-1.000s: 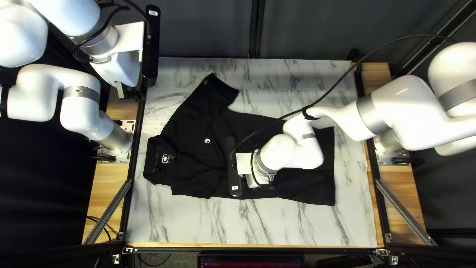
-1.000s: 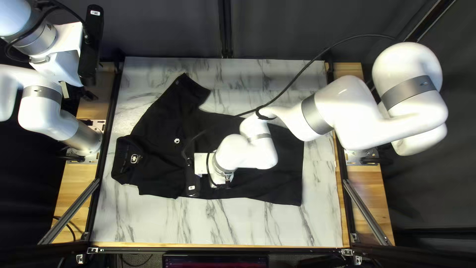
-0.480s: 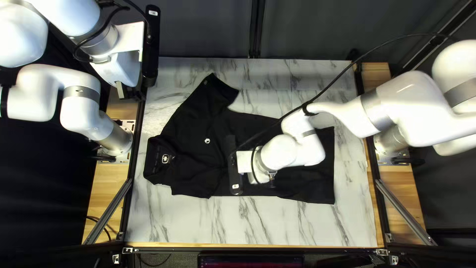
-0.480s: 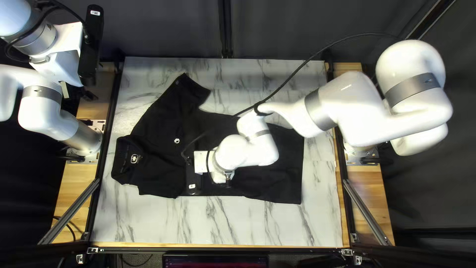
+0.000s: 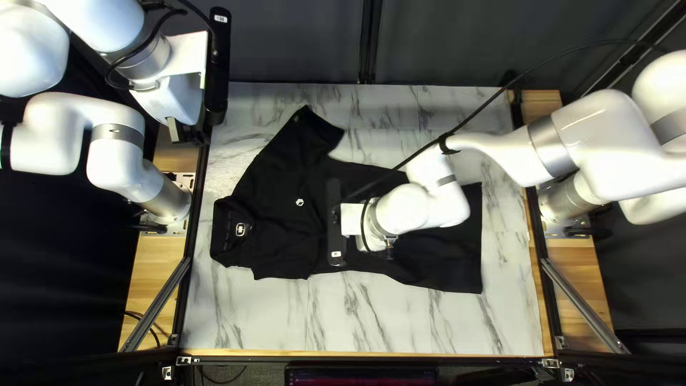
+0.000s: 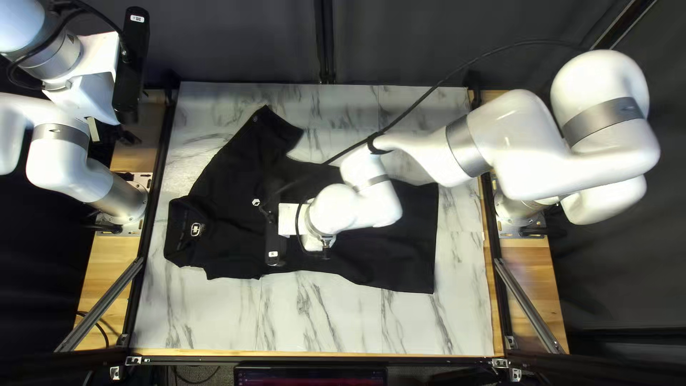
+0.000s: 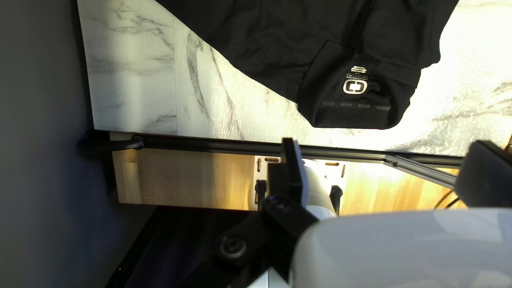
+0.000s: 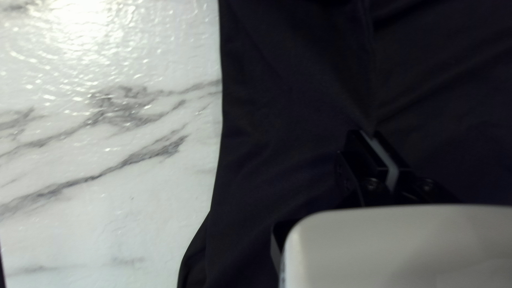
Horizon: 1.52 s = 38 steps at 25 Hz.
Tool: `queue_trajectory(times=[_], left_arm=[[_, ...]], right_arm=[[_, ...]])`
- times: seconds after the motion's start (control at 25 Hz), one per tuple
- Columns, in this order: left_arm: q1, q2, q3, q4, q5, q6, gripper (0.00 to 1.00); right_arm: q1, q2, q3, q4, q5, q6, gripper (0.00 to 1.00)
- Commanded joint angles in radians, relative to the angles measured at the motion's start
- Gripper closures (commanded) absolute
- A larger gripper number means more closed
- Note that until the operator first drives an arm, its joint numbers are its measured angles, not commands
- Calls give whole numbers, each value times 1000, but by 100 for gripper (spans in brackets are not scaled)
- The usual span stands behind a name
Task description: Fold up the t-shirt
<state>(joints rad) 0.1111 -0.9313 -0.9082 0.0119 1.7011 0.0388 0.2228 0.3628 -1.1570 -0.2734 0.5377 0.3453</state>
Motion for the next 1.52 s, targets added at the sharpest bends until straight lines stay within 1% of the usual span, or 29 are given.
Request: queue_trajectory(times=[0.04,0.12,0.2,0.32,0.36,0.44,0.52,0.6,0.68,0.72,0.76,0.8,0.88,0.92,0.96,1.12,1.16,1.28,1.36,1.52], left_arm=[[0,0,0,0,0,0,0],[0,0,0,0,0,0,0],[0,0,0,0,0,0,0],[0,0,0,0,0,0,0],[0,0,0,0,0,0,0],[0,0,0,0,0,0,0],[0,0,0,0,0,0,0],[0,0,0,0,0,0,0],[0,0,0,0,0,0,0],[0,0,0,0,0,0,0],[0,0,0,0,0,0,0],[0,0,0,0,0,0,0],[0,0,0,0,0,0,0],[0,0,0,0,0,0,0],[0,0,0,0,0,0,0],[0,0,0,0,0,0,0],[0,0,0,0,0,0,0],[0,0,0,0,0,0,0],[0,0,0,0,0,0,0],[0,0,0,0,0,0,0]], right_arm=[[18,4,-20,-23,6,23,100],[29,-3,-18,-39,12,43,100],[46,-26,9,-63,9,81,100],[79,-47,43,-100,4,150,100],[101,-50,53,-120,4,192,100],[135,-42,48,-146,19,252,100],[174,-25,25,-166,44,306,100],[243,22,-62,-184,121,375,100],[290,51,-133,-190,189,409,100],[303,61,-156,-191,210,417,100],[327,84,-204,-193,248,430,100],[336,95,-226,-193,263,435,100],[365,145,-307,-191,312,446,100],[371,162,-332,-188,324,448,100],[383,194,-379,-181,348,449,100],[406,270,-487,-155,407,452,100],[416,297,-530,-146,433,454,100],[438,342,-593,-133,466,467,100],[444,366,-619,-126,472,466,100],[436,369,-607,-116,454,458,100]])
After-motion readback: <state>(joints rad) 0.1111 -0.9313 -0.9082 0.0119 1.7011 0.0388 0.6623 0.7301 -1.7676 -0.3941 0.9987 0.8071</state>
